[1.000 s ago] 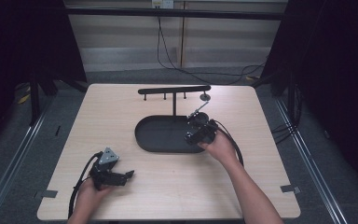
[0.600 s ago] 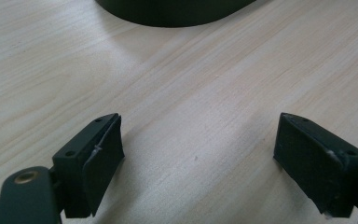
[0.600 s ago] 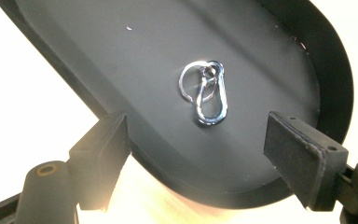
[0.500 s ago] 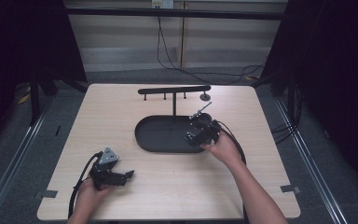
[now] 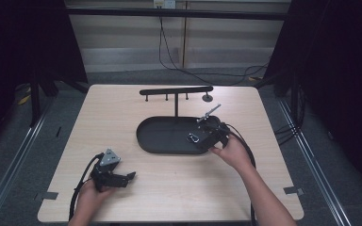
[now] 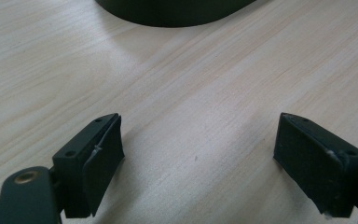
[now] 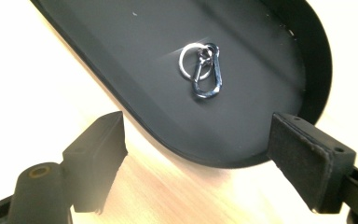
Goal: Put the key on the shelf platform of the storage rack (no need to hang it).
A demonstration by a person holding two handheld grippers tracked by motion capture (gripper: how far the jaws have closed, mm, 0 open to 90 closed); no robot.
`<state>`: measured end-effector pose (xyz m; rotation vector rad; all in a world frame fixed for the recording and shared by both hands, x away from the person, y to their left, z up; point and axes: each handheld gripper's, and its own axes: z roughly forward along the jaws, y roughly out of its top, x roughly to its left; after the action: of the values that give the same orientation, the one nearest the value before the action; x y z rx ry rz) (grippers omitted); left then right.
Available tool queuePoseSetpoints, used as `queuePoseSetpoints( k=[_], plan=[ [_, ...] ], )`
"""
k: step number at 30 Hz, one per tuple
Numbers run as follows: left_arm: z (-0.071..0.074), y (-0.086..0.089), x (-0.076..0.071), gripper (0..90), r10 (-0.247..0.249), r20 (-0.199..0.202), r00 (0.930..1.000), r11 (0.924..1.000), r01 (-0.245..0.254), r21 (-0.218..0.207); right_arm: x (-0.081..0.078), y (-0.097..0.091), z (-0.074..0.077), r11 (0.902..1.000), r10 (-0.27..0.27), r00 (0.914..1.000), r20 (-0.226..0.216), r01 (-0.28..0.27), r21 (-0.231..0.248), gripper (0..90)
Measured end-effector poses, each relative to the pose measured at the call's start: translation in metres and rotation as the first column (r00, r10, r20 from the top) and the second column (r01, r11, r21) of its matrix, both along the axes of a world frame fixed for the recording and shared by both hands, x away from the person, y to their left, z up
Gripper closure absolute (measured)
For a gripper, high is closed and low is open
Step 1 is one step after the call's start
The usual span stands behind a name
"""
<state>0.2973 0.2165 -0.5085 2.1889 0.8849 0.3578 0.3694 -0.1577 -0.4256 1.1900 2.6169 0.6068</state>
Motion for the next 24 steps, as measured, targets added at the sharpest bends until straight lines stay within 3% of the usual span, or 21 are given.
queuePoseSetpoints(
  k=[24],
  plan=[
    [0.000,0.000,0.000,15.1,0.001,0.000,1.0000,1.0000,-0.001,0.000,-0.026,-0.021,-0.001,0.9997,0.022,0.9997,0.011,-0.022,-0.008,15.3]
  ],
)
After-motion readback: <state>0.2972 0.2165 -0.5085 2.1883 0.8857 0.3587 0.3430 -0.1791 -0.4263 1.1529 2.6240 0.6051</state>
